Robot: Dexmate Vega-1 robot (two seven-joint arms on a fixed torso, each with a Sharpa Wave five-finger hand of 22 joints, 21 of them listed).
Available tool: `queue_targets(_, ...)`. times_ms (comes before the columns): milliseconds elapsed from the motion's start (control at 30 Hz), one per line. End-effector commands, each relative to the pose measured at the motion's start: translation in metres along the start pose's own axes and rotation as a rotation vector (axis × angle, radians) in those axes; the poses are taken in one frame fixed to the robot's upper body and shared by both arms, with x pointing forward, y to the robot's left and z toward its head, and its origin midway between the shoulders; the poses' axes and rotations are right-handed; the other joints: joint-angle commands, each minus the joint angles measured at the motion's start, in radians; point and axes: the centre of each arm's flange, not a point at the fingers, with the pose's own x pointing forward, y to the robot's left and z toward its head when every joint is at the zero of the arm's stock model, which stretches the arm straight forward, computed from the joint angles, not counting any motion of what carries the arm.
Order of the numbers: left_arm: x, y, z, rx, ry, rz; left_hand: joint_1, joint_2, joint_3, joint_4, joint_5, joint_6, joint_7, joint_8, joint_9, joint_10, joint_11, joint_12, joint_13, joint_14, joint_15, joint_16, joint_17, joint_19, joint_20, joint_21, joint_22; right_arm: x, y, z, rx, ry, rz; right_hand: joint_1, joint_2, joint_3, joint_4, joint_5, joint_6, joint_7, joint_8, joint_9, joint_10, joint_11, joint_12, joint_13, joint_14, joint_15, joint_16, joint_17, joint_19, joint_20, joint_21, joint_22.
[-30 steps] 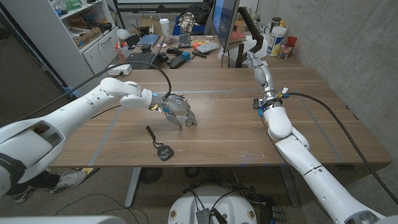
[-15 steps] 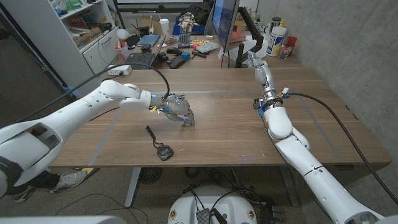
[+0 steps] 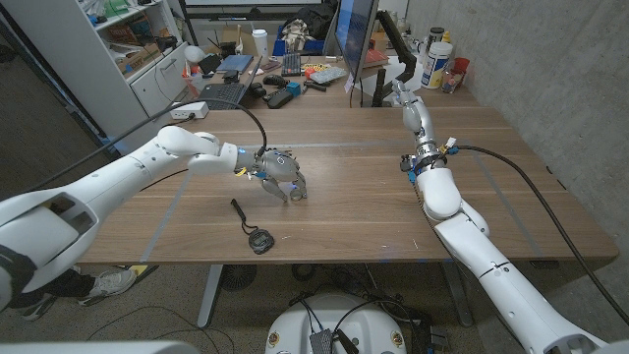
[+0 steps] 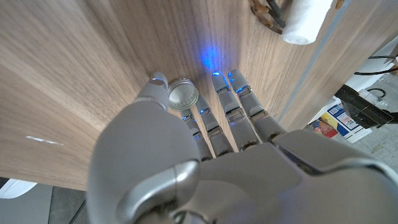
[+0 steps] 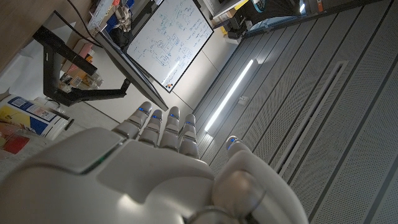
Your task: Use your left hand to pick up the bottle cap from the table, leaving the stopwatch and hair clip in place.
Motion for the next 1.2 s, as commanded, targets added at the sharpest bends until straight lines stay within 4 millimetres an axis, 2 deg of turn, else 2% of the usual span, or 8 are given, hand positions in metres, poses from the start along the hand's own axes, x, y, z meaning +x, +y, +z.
queue_targets(33, -0.001, -0.004, 0.001, -0.007, 0.007, 0.085, 0.039, 0.022, 0.016, -0.024, 0.006, 0.104, 0.013, 0.040, 0.004, 0.096, 0.000, 0.050, 0.016, 0.089, -0.158, 0.023, 0.018, 0.043, -0.072, 0.032, 0.003, 0.004, 0.000, 0.002, -0.012, -0.008, -0.002, -0.005, 0.002, 0.000, 0.000, 0.005, 0.003, 0.000, -0.004, 0.002, 0.010, -0.004, -0.004, 0.004, 0.006, 0.004, 0.003, 0.002, 0.003, 0.006, -0.003, 0.006)
queue_targets(133, -0.002, -0.005, 0.002, 0.000, 0.004, 0.111, 0.080, 0.040, 0.031, -0.046, 0.000, 0.177, 0.027, 0.064, 0.006, 0.149, -0.003, 0.082, 0.030, 0.147, -0.162, 0.036, 0.034, 0.066, -0.076, 0.056, 0.005, 0.004, 0.000, 0.001, -0.017, -0.006, -0.005, -0.004, 0.002, 0.000, 0.000, 0.005, 0.004, 0.001, -0.004, 0.002, 0.010, -0.003, -0.004, 0.004, 0.007, 0.003, 0.003, 0.002, 0.003, 0.005, -0.003, 0.006)
queue_targets(167, -0.002, -0.005, 0.002, 0.004, 0.003, 0.118, 0.096, 0.051, 0.038, -0.053, -0.004, 0.192, 0.021, 0.068, 0.006, 0.159, -0.004, 0.089, 0.034, 0.170, -0.164, 0.043, 0.041, 0.078, -0.081, 0.065, 0.005, 0.004, 0.000, 0.001, -0.015, -0.006, -0.004, -0.004, 0.002, -0.001, 0.000, 0.005, 0.004, 0.001, -0.004, 0.002, 0.011, -0.003, -0.004, 0.004, 0.007, 0.004, 0.003, 0.002, 0.003, 0.006, -0.003, 0.006)
queue_targets(333, -0.003, -0.004, 0.001, 0.012, 0.013, 0.138, 0.128, 0.053, 0.046, -0.071, -0.016, 0.215, 0.033, 0.069, 0.001, 0.184, -0.003, 0.104, 0.043, 0.195, -0.164, 0.046, 0.054, 0.094, -0.089, 0.083, 0.006, 0.004, 0.000, 0.001, -0.018, -0.002, -0.005, -0.004, 0.001, -0.001, -0.001, 0.005, 0.004, 0.000, -0.004, 0.002, 0.011, -0.002, -0.004, 0.004, 0.008, 0.004, 0.003, 0.002, 0.001, 0.006, -0.005, 0.006)
queue_targets(733, -0.008, 0.002, -0.003, 0.025, 0.037, 0.162, 0.137, 0.063, 0.051, -0.070, -0.026, 0.232, 0.048, 0.065, -0.005, 0.204, -0.004, 0.114, 0.051, 0.215, -0.163, 0.045, 0.063, 0.098, -0.092, 0.097, 0.007, 0.006, 0.000, 0.000, -0.016, -0.002, -0.001, -0.004, -0.001, -0.002, -0.002, 0.005, 0.004, -0.001, -0.004, 0.002, 0.012, -0.004, -0.004, 0.004, 0.008, 0.004, 0.002, 0.002, -0.001, 0.007, -0.007, 0.006)
queue_targets(1200, -0.015, 0.008, -0.008, 0.039, 0.069, 0.196, 0.146, 0.072, 0.056, -0.071, -0.031, 0.237, 0.049, 0.061, -0.006, 0.209, -0.004, 0.112, 0.053, 0.223, -0.166, 0.043, 0.069, 0.092, -0.089, 0.104, 0.007, 0.006, 0.002, 0.003, -0.027, -0.005, -0.006, -0.005, -0.003, -0.004, -0.002, 0.006, 0.004, -0.001, -0.004, 0.002, 0.013, -0.002, -0.003, 0.004, 0.008, 0.004, 0.002, 0.003, -0.002, 0.007, -0.008, 0.006)
